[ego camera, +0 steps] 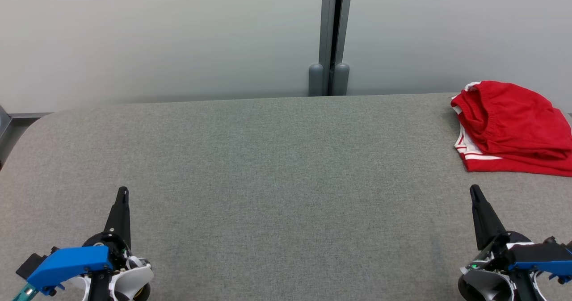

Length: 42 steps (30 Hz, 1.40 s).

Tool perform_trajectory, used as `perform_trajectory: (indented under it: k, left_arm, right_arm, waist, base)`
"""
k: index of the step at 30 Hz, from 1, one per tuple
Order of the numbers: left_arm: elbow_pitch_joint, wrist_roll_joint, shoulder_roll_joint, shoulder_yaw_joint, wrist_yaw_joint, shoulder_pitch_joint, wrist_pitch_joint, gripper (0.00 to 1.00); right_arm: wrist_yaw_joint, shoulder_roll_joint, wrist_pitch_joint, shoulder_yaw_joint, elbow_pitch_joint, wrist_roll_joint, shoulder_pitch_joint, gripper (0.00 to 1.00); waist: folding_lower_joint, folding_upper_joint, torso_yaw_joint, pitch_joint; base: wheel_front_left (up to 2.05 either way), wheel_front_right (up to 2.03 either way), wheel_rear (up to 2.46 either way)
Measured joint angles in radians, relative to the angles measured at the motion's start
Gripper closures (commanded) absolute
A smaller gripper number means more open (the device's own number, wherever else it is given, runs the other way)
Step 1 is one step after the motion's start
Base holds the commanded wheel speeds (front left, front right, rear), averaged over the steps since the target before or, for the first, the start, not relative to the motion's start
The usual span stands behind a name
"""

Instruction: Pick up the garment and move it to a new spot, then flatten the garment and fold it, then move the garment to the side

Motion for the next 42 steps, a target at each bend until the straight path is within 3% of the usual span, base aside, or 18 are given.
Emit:
perform_trajectory:
  k: [42]
  left_arm:
    - [0.0,0.0,0.0,0.0,0.0,0.0,0.0,1.0]
  right_arm:
    - [0.0,0.0,0.0,0.0,0.0,0.0,0.0,1.0]
  waist:
    - [0.0,0.0,0.0,0.0]
  base:
    - [0.0,0.0,0.0]
